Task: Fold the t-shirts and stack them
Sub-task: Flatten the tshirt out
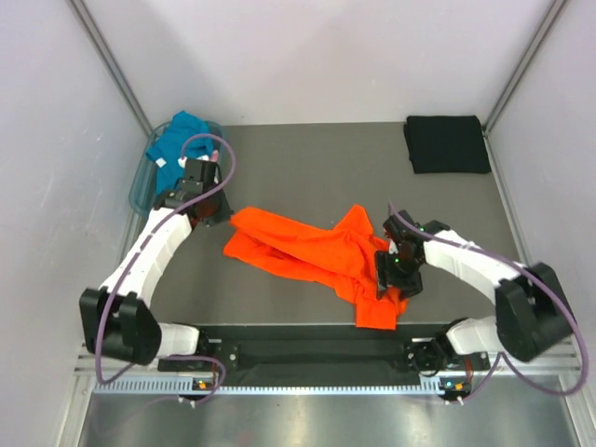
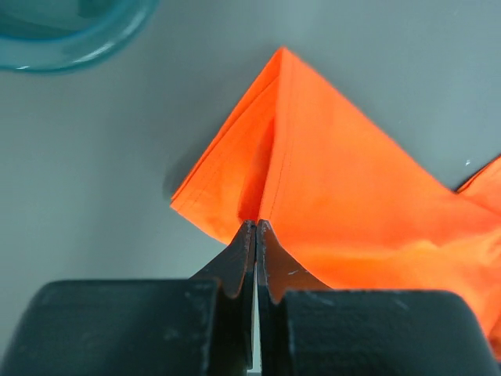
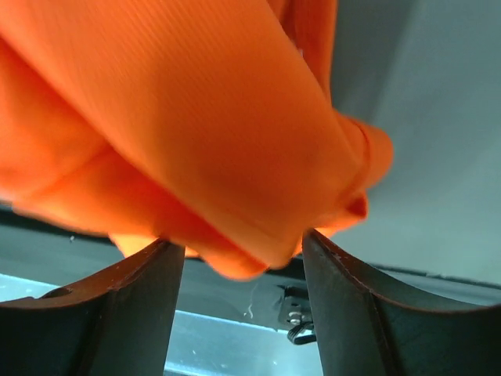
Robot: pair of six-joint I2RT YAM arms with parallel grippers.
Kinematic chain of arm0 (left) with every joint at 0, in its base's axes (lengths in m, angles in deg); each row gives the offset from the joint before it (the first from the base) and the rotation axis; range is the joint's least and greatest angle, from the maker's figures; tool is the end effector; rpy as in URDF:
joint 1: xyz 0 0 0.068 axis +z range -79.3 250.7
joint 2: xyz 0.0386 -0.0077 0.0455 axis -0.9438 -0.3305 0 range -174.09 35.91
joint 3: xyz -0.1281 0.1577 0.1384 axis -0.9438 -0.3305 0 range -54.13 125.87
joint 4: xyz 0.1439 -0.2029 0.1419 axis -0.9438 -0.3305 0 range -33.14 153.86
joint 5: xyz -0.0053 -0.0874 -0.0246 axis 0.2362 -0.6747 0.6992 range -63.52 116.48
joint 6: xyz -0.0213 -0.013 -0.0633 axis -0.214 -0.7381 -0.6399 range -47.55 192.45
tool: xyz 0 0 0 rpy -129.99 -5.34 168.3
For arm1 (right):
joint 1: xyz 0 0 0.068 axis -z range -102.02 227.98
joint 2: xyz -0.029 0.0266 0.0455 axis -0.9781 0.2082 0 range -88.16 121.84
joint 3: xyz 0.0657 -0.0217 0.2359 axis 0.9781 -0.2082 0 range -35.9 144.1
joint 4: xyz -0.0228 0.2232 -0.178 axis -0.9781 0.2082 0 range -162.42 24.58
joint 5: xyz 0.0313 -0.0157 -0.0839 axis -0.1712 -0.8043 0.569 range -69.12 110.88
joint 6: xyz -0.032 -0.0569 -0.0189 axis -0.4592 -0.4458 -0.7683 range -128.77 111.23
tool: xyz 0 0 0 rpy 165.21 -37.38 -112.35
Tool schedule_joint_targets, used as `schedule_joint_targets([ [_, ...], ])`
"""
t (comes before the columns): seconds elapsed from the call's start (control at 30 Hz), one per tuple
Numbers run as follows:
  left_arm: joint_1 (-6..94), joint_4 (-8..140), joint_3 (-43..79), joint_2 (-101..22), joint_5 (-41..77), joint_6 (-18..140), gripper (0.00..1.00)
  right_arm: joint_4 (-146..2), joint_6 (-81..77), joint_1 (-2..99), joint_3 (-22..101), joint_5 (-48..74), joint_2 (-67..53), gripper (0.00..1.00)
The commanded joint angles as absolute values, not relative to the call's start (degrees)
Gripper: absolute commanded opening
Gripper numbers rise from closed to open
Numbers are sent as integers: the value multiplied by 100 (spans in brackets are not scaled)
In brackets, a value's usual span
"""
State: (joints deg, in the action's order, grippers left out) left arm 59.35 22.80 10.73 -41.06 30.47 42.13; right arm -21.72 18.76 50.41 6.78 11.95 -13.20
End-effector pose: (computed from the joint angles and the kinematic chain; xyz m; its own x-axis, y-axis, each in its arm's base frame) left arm 0.3163 -0.0597 0.2423 -0.7558 -0.3619 -0.5457 -0.2619 0.9309 -0.2546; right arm 0.2052 0.1167 0.1201 -0.9993 -0.0066 -0.0371 -0.0137 0.9811 0.1931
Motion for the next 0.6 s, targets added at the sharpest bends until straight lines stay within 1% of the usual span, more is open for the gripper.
schedule_joint_targets([
  [0.0, 5963, 1703, 1179, -3749, 3474, 4055, 0, -2697, 1585, 5083, 1365, 1305, -688, 62],
  [0.07, 5963, 1587, 1109, -3477, 3815, 4029, 0, -2776, 1313, 5065, 1708, 1349, -204, 61],
  [0.13, 5963, 1412, 1021, -3205, 4132, 3950, 0, -2733, 1198, 5039, 2341, 1376, 269, 60],
  [0.17, 5963, 1307, 1021, -3125, 4603, 3906, 0, -2707, 1101, 4995, 2587, 1298, 420, 59],
  [0.23, 5963, 1026, 1029, -2888, 5054, 3783, 0, -2540, 1013, 4802, 3412, 1166, 919, 59],
  [0.27, 5963, 937, 1012, -2843, 5361, 3748, 0, -2426, 925, 4714, 3998, 1095, 1070, 59],
  [0.37, 5963, 761, 951, -2790, 5671, 3660, 0, -1960, 898, 4520, 4583, 1313, 1309, 61],
  [0.43, 5963, 752, 845, -2773, 5654, 3616, 0, -1907, 933, 4529, 4427, 1375, 1012, 63],
  [0.5, 5963, 874, 731, -2746, 5461, 3607, 0, -1854, 951, 4555, 3953, 1595, 695, 67],
  [0.53, 5963, 901, 704, -2746, 5382, 3589, 0, -1845, 951, 4590, 3734, 1613, 319, 69],
  [0.57, 5963, 971, 687, -2737, 5312, 3589, 0, -1880, 1029, 4625, 3253, 1578, 116, 72],
])
